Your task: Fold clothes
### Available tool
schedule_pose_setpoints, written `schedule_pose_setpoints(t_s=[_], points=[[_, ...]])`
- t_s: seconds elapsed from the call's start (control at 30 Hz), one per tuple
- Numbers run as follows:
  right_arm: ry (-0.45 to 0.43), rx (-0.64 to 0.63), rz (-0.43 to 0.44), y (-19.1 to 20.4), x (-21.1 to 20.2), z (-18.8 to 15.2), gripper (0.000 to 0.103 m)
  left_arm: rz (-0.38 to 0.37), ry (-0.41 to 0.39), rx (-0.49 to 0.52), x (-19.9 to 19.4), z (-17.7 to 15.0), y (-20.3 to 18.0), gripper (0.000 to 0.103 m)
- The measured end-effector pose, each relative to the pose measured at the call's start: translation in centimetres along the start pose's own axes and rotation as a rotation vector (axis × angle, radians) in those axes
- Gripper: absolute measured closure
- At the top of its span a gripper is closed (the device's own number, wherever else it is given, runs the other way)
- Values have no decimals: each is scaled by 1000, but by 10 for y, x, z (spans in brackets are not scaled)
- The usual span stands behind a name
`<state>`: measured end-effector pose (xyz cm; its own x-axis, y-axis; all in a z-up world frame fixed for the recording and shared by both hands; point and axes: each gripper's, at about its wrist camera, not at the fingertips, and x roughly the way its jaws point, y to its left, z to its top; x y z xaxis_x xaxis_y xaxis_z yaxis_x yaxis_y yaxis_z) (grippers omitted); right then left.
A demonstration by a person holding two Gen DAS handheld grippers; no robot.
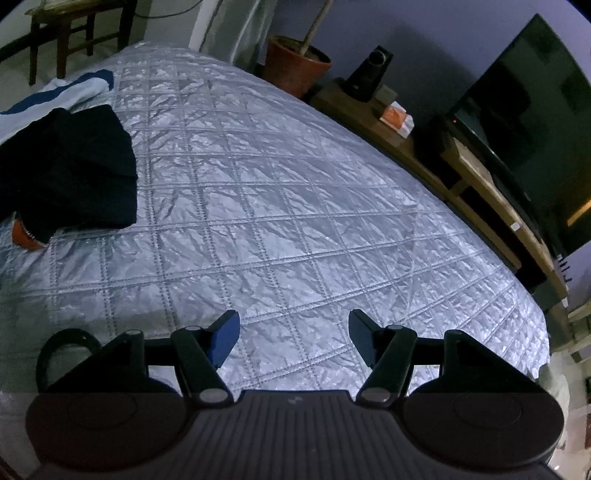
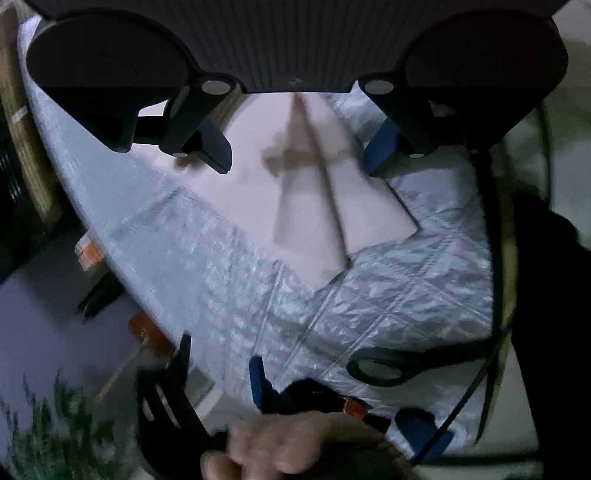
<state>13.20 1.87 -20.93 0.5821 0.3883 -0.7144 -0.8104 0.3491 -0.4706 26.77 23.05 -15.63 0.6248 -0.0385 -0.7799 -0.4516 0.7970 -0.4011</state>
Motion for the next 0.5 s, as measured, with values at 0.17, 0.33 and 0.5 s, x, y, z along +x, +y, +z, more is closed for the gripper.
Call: schedule_pose_setpoints(t_s=[0.17,0.33,0.5], points=[[-14,-33,-68,11,3,-1,46,-9,-3,-2,-2,1,2,41],[4,121,-13,3,6,4,40,-8,-1,-7,-3,1,5,41],[-3,96,63,4,4,8,29,-7,3,-7,-2,0,5,41]])
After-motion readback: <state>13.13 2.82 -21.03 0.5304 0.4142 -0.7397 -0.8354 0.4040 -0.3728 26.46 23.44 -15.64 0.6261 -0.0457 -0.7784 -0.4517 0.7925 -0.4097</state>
